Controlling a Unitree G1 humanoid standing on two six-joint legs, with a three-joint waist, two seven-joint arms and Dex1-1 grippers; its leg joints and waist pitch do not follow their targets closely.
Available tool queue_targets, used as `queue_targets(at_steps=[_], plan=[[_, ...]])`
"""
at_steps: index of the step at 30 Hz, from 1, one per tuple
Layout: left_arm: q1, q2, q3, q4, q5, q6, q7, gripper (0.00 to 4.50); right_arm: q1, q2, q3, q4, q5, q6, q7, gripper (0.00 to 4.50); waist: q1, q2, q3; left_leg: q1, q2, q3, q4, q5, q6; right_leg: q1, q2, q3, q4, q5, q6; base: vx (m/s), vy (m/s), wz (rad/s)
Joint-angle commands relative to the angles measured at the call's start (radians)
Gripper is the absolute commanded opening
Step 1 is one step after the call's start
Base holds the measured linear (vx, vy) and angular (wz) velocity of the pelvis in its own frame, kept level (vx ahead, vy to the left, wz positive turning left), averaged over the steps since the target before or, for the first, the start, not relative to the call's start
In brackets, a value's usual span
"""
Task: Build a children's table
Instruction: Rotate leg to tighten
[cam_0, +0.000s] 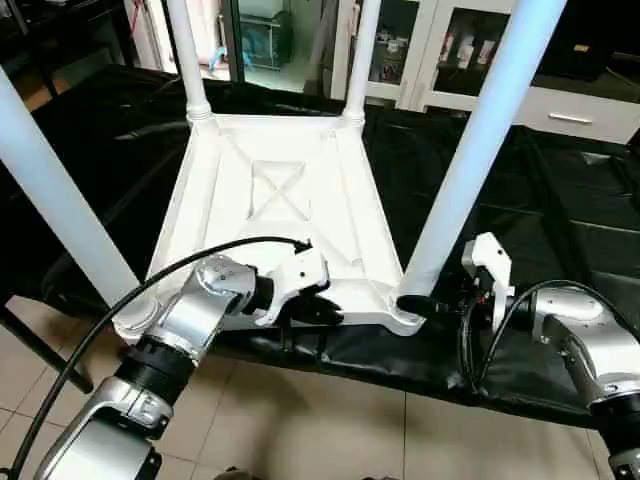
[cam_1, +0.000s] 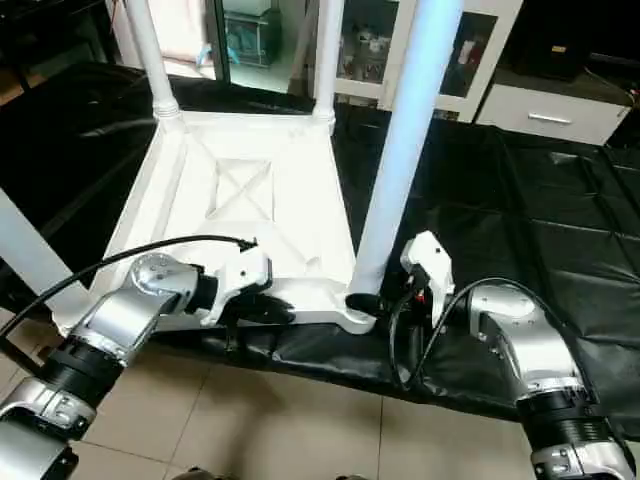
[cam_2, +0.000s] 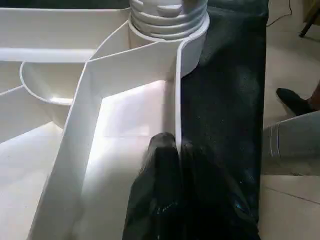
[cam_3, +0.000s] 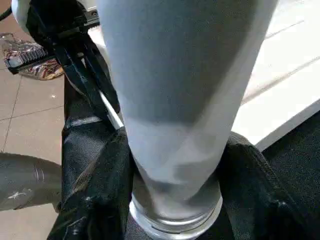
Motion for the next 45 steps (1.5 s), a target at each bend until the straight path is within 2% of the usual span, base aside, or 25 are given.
queue_targets(at_steps=[1,6,8,10,11,12,15,16,18,19,21,23,26,29,30,33,35,36,37,38,39,40,41,42,45], plan=[[0.004,-0.029,0.008,-0.021,-0.042,-0.007,0.000,0.00,0.000,-0.008,-0.015,0.010,0.003,0.000,-0.015,2.02,-0.004,-0.024,-0.067,0.007,0.035,-0.012,-0.071,-0.195,0.072,0.052,-0.047,0.035,-0.071,-0.372,-0.163,0.000,0.000,0.00],[-0.015,-0.041,0.011,0.009,-0.019,0.003,0.051,0.00,0.002,0.010,-0.029,0.026,-0.030,0.007,-0.103,1.98,-0.006,-0.023,-0.065,0.008,0.033,-0.012,-0.072,-0.211,0.062,0.051,-0.047,0.034,-0.077,-0.407,-0.153,0.000,0.000,0.00],[-0.088,-0.094,0.034,0.116,0.028,0.023,0.210,0.00,-0.027,0.092,-0.090,0.097,-0.088,0.027,-0.386,1.98,-0.009,-0.015,-0.063,0.008,0.030,-0.012,-0.073,-0.218,0.050,0.045,-0.044,0.034,-0.082,-0.425,-0.144,0.000,0.000,0.00],[-0.173,-0.159,0.063,0.224,0.059,0.049,0.380,0.00,-0.050,0.176,-0.152,0.143,-0.119,0.058,-0.640,1.97,-0.020,-0.020,-0.065,0.005,0.022,-0.015,-0.073,-0.235,0.014,0.046,-0.041,0.028,-0.088,-0.477,-0.117,0.000,0.000,0.00],[-0.206,-0.185,0.074,0.261,0.064,0.065,0.439,0.00,-0.058,0.207,-0.172,0.154,-0.123,0.062,-0.718,1.97,-0.024,-0.018,-0.072,0.006,0.021,-0.019,-0.073,-0.224,-0.006,0.049,-0.044,0.025,-0.084,-0.463,-0.113,0.000,0.000,0.00],[-0.243,-0.215,0.089,0.298,0.068,0.085,0.512,0.00,-0.065,0.246,-0.194,0.160,-0.126,0.066,-0.804,1.97,-0.028,-0.021,-0.070,0.009,0.021,-0.017,-0.070,-0.232,-0.004,0.044,-0.041,0.026,-0.088,-0.449,-0.117,0.000,0.000,0.00],[-0.290,-0.255,0.103,0.343,0.070,0.107,0.592,0.00,-0.077,0.306,-0.220,0.164,-0.121,0.068,-0.912,1.96,-0.026,-0.020,-0.075,0.001,0.019,-0.017,-0.069,-0.208,0.027,0.054,-0.043,0.027,-0.084,-0.389,-0.128,0.000,0.000,0.00],[-0.314,-0.286,0.107,0.362,0.072,0.106,0.631,0.00,-0.081,0.350,-0.206,0.160,-0.133,0.060,-0.957,1.96,-0.026,-0.020,-0.075,0.001,0.019,-0.014,-0.068,-0.196,0.033,0.052,-0.042,0.029,-0.081,-0.361,-0.133,0.000,0.000,0.00],[-0.328,-0.310,0.104,0.373,0.074,0.100,0.647,0.00,-0.083,0.384,-0.168,0.153,-0.153,0.055,-0.965,1.96,-0.026,-0.019,-0.081,-0.002,0.020,-0.015,-0.065,-0.140,0.049,0.060,-0.040,0.029,-0.064,-0.239,-0.170,0.000,0.000,0.00],[-0.328,-0.310,0.104,0.373,0.074,0.100,0.647,0.00,-0.083,0.384,-0.168,0.153,-0.153,0.055,-0.965,1.96,-0.024,-0.016,-0.081,0.001,0.020,-0.012,-0.062,-0.118,0.067,0.058,-0.040,0.031,-0.060,-0.184,-0.190,0.000,0.000,0.00],[-0.355,-0.343,0.107,0.421,0.072,0.069,0.672,0.00,-0.086,0.424,-0.070,0.127,-0.233,0.022,-0.965,1.96,-0.025,-0.016,-0.083,-0.001,0.020,-0.012,-0.060,-0.086,0.086,0.062,-0.038,0.030,-0.053,-0.125,-0.214,0.000,0.000,0.00],[-0.358,-0.344,0.109,0.444,0.072,0.053,0.676,0.00,-0.086,0.437,-0.047,0.118,-0.251,0.008,-0.970,1.95,-0.025,-0.019,-0.082,0.002,0.018,-0.009,-0.060,-0.086,0.101,0.062,-0.038,0.031,-0.053,-0.113,-0.229,0.000,0.000,0.00],[-0.357,-0.332,0.107,0.460,0.068,0.044,0.682,0.00,-0.091,0.449,-0.067,0.124,-0.218,-0.009,-0.983,1.95,-0.023,-0.021,-0.076,0.004,0.021,-0.008,-0.063,-0.139,0.106,0.062,-0.042,0.031,-0.063,-0.190,-0.221,0.000,0.000,0.00],[-0.350,-0.314,0.109,0.460,0.066,0.041,0.678,0.00,-0.094,0.449,-0.087,0.123,-0.196,-0.042,-0.972,1.95,-0.023,-0.021,-0.073,0.007,0.022,-0.010,-0.066,-0.184,0.085,0.058,-0.044,0.030,-0.073,-0.279,-0.189,0.000,0.000,0.00],[-0.342,-0.298,0.110,0.461,0.067,0.032,0.669,0.00,-0.093,0.452,-0.112,0.105,-0.151,-0.074,-0.923,1.95,-0.024,-0.022,-0.073,0.007,0.023,-0.010,-0.067,-0.184,0.080,0.058,-0.043,0.030,-0.072,-0.289,-0.182,0.000,0.000,0.00],[-0.331,-0.284,0.108,0.458,0.070,0.012,0.640,0.00,-0.086,0.451,-0.132,0.065,-0.115,-0.090,-0.856,2.65,-0.024,-0.023,-0.073,0.004,0.023,-0.011,-0.067,-0.184,0.084,0.058,-0.043,0.030,-0.073,-0.287,-0.175,0.000,0.000,0.00],[-0.322,-0.274,0.101,0.454,0.075,-0.008,0.616,0.00,-0.082,0.444,-0.134,0.048,-0.104,-0.089,-0.823,2.71,-0.027,-0.022,-0.074,-0.005,0.022,-0.013,-0.068,-0.173,0.096,0.066,-0.043,0.030,-0.067,-0.251,-0.173,0.000,0.000,0.00],[-0.314,-0.265,0.095,0.454,0.079,-0.027,0.597,0.00,-0.077,0.437,-0.135,0.034,-0.094,-0.085,-0.796,2.91,-0.038,-0.022,-0.075,-0.019,0.022,-0.022,-0.073,-0.160,0.094,0.076,-0.043,0.025,-0.062,-0.254,-0.161,0.000,0.000,0.00],[-0.308,-0.259,0.094,0.452,0.079,-0.031,0.588,0.00,-0.072,0.431,-0.136,0.022,-0.084,-0.080,-0.778,2.91,-0.047,-0.019,-0.077,-0.020,0.023,-0.025,-0.071,-0.151,0.091,0.078,-0.045,0.024,-0.064,-0.253,-0.158,0.000,0.000,0.00],[-0.307,-0.258,0.093,0.452,0.079,-0.032,0.586,0.00,-0.072,0.430,-0.136,0.020,-0.082,-0.079,-0.776,3.03,-0.046,-0.016,-0.078,-0.012,0.025,-0.024,-0.069,-0.149,0.089,0.072,-0.045,0.025,-0.064,-0.246,-0.167,0.000,0.000,0.00],[-0.288,-0.243,0.090,0.442,0.076,-0.046,0.557,0.00,-0.056,0.413,-0.135,-0.012,-0.056,-0.062,-0.735,3.07,-0.042,-0.015,-0.078,0.004,0.026,-0.017,-0.064,-0.149,0.101,0.060,-0.043,0.029,-0.067,-0.213,-0.196,0.000,0.000,0.00],[-0.288,-0.243,0.090,0.442,0.076,-0.046,0.557,0.00,-0.056,0.413,-0.135,-0.012,-0.056,-0.062,-0.735,3.09,-0.040,-0.015,-0.077,0.008,0.027,-0.015,-0.064,-0.144,0.104,0.057,-0.042,0.031,-0.063,-0.186,-0.214,0.000,0.000,0.00],[-0.266,-0.228,0.085,0.421,0.072,-0.046,0.532,0.00,-0.036,0.385,-0.130,-0.039,-0.042,-0.054,-0.707,3.35,-0.040,-0.015,-0.077,0.000,0.027,-0.017,-0.066,-0.124,0.110,0.064,-0.041,0.031,-0.054,-0.144,-0.237,0.000,0.000,0.00],[-0.258,-0.222,0.083,0.412,0.071,-0.046,0.521,0.00,-0.028,0.375,-0.129,-0.049,-0.039,-0.052,-0.699,3.46,-0.035,-0.014,-0.076,0.004,0.029,-0.015,-0.066,-0.123,0.114,0.063,-0.041,0.031,-0.053,-0.128,-0.248,0.000,0.000,0.00],[-0.239,-0.205,0.076,0.395,0.068,-0.065,0.497,0.00,-0.012,0.356,-0.147,-0.067,-0.032,-0.041,-0.676,3.55,-0.033,-0.016,-0.071,0.002,0.028,-0.013,-0.068,-0.157,0.108,0.065,-0.043,0.032,-0.059,-0.172,-0.243,0.000,0.000,0.00]])
